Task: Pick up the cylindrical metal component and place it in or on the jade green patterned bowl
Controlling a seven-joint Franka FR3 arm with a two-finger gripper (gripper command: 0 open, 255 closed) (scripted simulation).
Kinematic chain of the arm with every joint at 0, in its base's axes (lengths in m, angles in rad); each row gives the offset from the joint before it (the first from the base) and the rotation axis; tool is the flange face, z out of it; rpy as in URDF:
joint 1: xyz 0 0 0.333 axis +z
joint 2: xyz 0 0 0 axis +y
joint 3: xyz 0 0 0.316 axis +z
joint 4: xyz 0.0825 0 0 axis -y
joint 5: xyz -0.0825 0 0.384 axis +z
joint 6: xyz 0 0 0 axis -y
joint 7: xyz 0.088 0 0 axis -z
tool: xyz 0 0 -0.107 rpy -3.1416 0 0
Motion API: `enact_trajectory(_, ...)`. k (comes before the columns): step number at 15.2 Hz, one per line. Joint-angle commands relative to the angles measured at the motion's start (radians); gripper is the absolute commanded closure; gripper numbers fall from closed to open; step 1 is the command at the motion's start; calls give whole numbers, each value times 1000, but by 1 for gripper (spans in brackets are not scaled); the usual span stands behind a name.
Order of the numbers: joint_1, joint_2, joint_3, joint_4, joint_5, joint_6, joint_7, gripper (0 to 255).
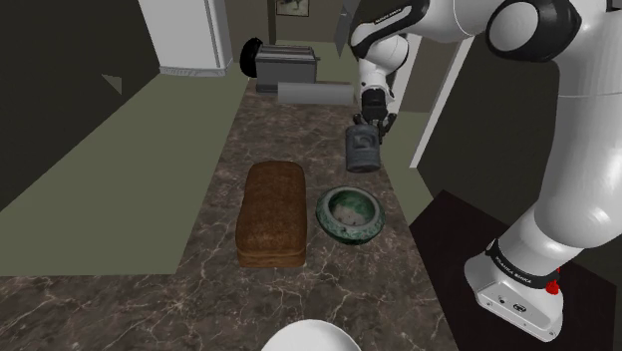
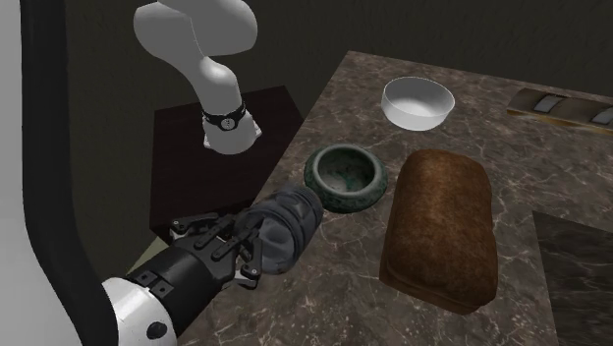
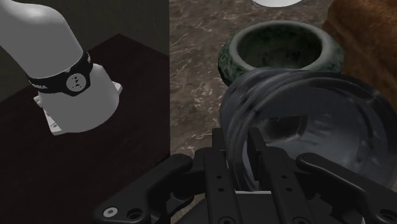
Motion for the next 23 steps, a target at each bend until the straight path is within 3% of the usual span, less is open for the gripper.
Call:
enact_trajectory(1, -1, -14, -1, 5, 1, -18, 9, 255)
enact_trajectory(11, -7, -66, -1, 50, 14, -104, 56, 255)
enact_trajectory(23, 141, -387, 82, -412, 133, 126, 168, 255)
